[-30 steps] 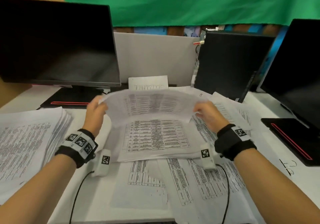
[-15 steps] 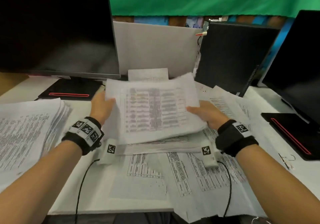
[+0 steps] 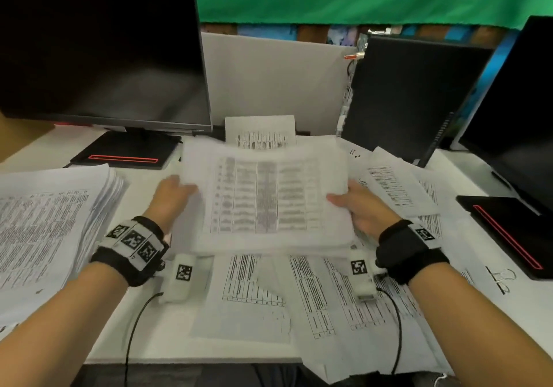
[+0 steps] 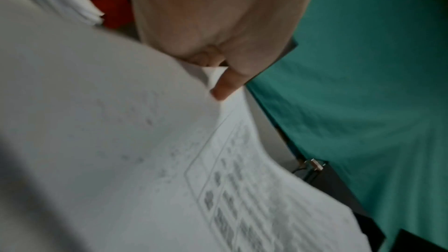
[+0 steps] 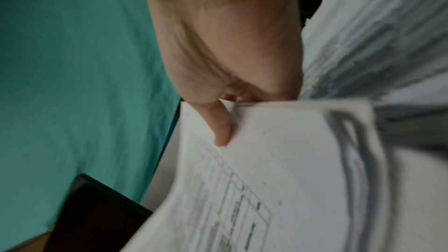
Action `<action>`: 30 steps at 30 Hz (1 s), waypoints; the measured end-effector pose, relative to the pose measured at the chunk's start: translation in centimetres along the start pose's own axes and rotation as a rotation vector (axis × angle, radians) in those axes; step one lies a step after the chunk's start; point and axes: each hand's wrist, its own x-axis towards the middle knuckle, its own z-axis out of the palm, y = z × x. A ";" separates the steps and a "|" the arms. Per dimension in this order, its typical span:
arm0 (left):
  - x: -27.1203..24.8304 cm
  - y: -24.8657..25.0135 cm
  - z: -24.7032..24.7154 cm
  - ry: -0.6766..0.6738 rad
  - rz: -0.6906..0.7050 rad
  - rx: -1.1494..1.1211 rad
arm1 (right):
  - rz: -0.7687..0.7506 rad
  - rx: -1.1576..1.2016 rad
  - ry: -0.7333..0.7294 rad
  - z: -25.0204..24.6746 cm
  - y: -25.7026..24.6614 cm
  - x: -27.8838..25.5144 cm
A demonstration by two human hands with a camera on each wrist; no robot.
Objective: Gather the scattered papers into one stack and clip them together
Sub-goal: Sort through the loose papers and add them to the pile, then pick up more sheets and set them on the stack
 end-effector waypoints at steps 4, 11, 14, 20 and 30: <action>-2.0 3.9 -2.2 0.080 0.360 -0.278 | -0.293 0.153 -0.053 0.6 -3.7 -1.3; -2.3 1.6 -3.2 0.104 0.438 -0.339 | -0.320 -0.016 -0.081 2.1 -3.3 -1.8; -2.1 1.7 -2.6 0.194 0.327 -0.417 | -0.356 -0.017 -0.042 3.2 -3.3 -2.1; -1.2 1.2 -4.2 -0.044 0.237 -0.306 | -0.310 -0.002 0.015 4.0 -3.6 -2.3; -1.6 1.8 -4.4 0.249 0.191 -0.628 | 0.005 0.092 0.222 11.7 -2.8 0.1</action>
